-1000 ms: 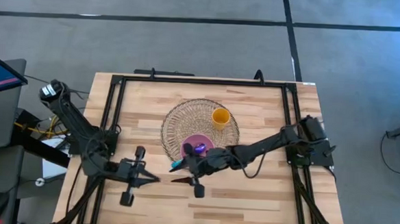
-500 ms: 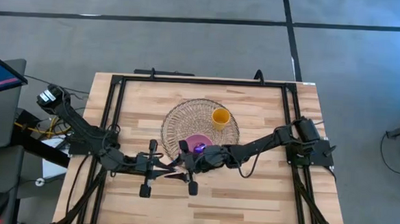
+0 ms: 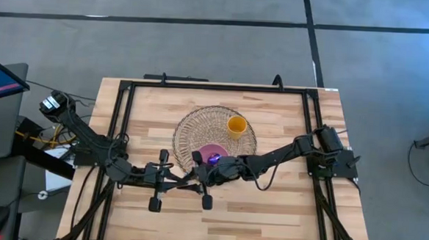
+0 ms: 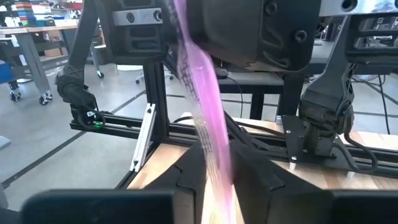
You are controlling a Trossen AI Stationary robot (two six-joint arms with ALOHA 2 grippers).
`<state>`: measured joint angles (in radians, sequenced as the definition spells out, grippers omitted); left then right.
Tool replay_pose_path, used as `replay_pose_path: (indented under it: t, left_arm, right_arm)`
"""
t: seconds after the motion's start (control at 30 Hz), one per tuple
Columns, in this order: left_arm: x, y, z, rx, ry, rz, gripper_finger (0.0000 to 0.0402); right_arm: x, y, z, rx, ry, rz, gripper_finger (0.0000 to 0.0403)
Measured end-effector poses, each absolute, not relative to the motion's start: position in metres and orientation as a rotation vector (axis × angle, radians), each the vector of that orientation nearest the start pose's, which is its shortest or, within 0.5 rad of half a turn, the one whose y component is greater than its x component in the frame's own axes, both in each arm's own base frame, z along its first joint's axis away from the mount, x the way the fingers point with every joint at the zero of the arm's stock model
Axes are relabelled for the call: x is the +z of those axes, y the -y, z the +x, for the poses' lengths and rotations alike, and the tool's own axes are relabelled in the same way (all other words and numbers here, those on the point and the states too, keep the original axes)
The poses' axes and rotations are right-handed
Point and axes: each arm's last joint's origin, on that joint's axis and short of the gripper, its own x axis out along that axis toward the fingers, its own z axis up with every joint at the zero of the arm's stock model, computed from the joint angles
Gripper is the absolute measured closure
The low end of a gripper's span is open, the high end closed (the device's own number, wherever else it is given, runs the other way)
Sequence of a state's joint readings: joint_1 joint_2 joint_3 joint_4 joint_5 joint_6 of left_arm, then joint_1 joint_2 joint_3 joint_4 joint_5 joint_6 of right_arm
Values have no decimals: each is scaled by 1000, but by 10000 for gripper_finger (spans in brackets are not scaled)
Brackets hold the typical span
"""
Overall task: Pick & Place Utensil
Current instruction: Put the pink straw in the yellow cup
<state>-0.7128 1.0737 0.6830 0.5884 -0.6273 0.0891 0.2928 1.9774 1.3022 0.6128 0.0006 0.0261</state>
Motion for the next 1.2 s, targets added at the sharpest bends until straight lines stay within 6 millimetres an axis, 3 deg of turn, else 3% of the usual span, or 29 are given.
replay_pose_path:
  t: [0.27,0.57,0.83,1.2]
  left_arm:
    - [316,139,187,-77,159,-34,394]
    - [315,139,187,-78,155,-32,389]
    - [313,140,187,-86,133,-41,333]
    - [311,141,187,-90,118,-29,274]
  right_arm:
    - [234,-130,430,292,-66,17,397]
    - [233,-130,430,292,-67,17,400]
    - [233,-130,430,291,-85,14,401]
    - [277,-119,401,226,-199,-9,402]
